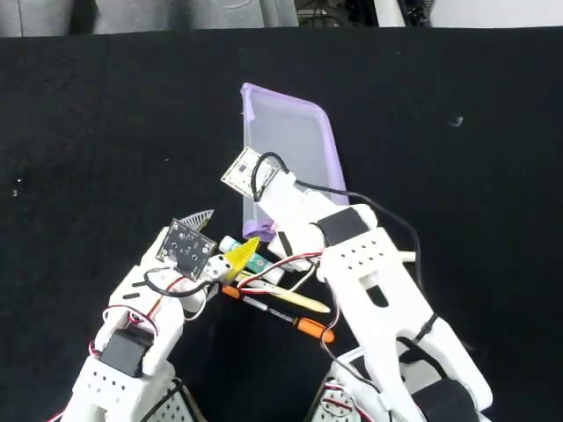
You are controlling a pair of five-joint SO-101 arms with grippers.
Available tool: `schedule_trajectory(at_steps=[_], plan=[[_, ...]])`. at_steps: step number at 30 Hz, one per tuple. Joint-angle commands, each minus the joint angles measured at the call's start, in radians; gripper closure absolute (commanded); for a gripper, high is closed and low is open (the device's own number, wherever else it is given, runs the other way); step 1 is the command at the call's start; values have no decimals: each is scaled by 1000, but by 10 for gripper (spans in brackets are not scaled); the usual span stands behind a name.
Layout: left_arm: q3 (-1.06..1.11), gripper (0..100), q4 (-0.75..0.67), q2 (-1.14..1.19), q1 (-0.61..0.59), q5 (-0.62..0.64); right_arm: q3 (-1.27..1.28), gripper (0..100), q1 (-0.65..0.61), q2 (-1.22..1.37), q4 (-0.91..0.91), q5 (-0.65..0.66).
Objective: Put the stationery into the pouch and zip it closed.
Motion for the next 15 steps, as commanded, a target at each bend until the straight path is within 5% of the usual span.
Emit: schedule_trajectory(at_steps=[1,8,15], plan=[[-7,712,6,-2,-13,32,-4,988,12,1,-11,2],[-53,712,15,54,-77,41,-4,988,12,1,-11,2],[-321,712,3,483,-73,127,-4,988,12,1,-9,2]])
